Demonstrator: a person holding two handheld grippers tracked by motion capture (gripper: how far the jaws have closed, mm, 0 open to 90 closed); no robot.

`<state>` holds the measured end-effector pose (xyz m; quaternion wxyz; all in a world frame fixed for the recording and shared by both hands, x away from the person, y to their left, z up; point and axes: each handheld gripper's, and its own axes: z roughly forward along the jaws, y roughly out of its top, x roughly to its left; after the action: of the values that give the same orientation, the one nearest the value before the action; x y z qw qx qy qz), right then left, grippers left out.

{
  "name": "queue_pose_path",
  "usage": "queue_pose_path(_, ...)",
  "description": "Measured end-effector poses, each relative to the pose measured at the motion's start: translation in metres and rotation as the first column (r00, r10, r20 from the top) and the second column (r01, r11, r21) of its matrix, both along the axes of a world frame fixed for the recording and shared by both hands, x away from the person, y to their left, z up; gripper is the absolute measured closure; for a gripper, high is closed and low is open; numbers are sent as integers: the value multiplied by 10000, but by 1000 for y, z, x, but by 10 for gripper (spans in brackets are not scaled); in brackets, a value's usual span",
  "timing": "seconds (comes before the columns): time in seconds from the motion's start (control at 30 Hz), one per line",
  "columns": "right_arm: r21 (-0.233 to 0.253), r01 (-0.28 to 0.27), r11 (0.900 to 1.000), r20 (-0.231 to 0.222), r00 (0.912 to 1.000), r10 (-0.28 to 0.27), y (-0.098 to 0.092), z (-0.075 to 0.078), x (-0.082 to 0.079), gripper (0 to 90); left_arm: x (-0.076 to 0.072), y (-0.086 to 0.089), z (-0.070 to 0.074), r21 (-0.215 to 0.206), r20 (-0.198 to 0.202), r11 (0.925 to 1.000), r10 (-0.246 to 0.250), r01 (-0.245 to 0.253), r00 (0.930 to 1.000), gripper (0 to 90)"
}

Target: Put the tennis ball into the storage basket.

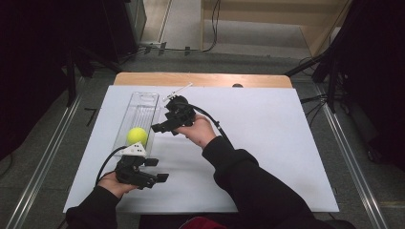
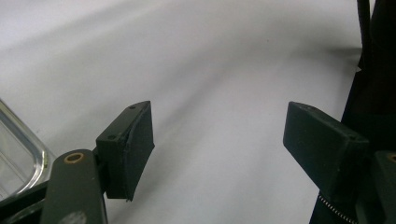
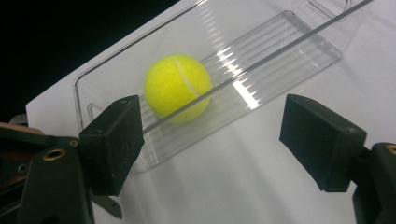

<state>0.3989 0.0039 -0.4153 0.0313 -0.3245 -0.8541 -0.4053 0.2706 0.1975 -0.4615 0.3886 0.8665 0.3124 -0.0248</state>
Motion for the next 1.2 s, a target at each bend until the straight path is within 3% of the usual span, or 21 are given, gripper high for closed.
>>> queue_pose_path(1.2,117,165,9998,-92,9998,-164,-73,-5,-37,198,-1,-1,0,7,25,10000,-4,4,10000,252)
